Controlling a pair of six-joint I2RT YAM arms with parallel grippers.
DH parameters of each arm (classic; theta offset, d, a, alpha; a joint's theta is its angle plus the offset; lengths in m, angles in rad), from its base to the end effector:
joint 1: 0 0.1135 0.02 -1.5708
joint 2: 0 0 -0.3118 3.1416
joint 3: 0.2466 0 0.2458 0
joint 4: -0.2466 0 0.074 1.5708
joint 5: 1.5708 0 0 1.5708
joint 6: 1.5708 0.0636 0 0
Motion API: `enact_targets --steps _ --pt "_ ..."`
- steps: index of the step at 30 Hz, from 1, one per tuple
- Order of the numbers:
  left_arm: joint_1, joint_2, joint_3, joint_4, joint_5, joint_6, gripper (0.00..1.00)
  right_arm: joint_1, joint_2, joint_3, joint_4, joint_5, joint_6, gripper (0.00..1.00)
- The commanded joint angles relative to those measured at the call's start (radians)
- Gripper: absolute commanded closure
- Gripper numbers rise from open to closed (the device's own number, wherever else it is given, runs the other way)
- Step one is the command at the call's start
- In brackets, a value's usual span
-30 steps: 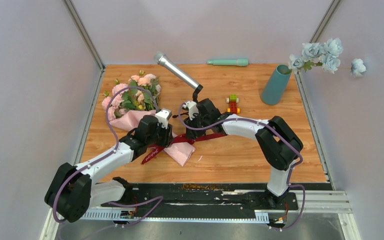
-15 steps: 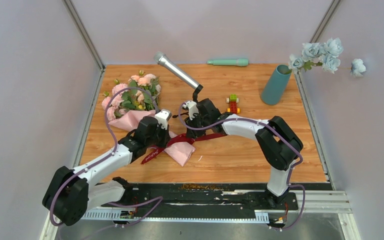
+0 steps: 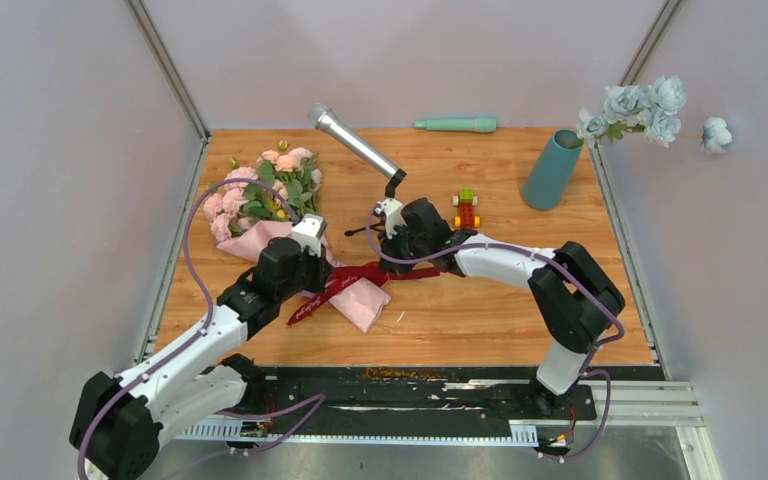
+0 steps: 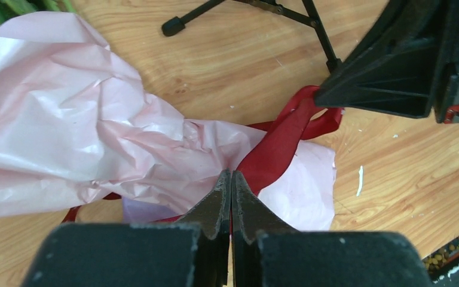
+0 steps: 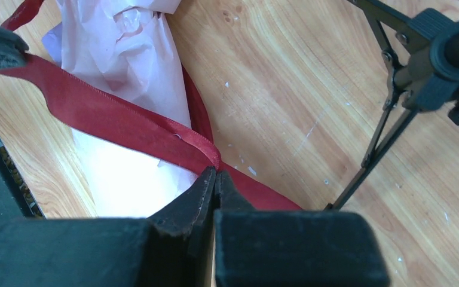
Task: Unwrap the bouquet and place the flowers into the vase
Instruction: Untie the ribbon from the wrapping paper.
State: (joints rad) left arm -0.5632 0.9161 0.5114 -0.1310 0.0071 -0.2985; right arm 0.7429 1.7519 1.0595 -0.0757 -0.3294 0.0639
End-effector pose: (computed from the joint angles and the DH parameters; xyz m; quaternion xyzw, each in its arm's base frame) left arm 0.1614 -0.1025 0.2519 0.1164 0.8612 -0.2094 0.4482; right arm 0.2766 0.2820 0.2210 -0.3628 0.8349 0.2901 0.2952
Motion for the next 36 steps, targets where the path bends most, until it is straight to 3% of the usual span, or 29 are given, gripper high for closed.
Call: enact_targets --steps 1,8,16,30,36 --pt "-0.005 -0.05 -0.007 -0.025 -0.102 -0.033 1.0 -0.003 -0.097 -0.053 0.066 0.055 0.044 1.0" --pt "0.011 -0.078 -0.009 -0.064 -0.182 -0.06 1.0 -0.002 -0.196 -0.143 0.067 0.122 0.115 1.0" --pt "0.151 -0.127 -0.056 -0.071 -0.143 -0.17 1.0 -0.002 -0.265 -0.234 0.067 0.259 0.19 1.0" --pt "0.315 -0.313 -0.176 -0.189 -0.213 -0.326 1.0 -0.002 -0.209 -0.299 0.063 0.32 0.28 1.0" --pt "0.341 -0.359 -0.21 -0.204 -0.234 -0.377 1.0 -0.002 -0.21 -0.305 0.06 0.32 0.281 0.91"
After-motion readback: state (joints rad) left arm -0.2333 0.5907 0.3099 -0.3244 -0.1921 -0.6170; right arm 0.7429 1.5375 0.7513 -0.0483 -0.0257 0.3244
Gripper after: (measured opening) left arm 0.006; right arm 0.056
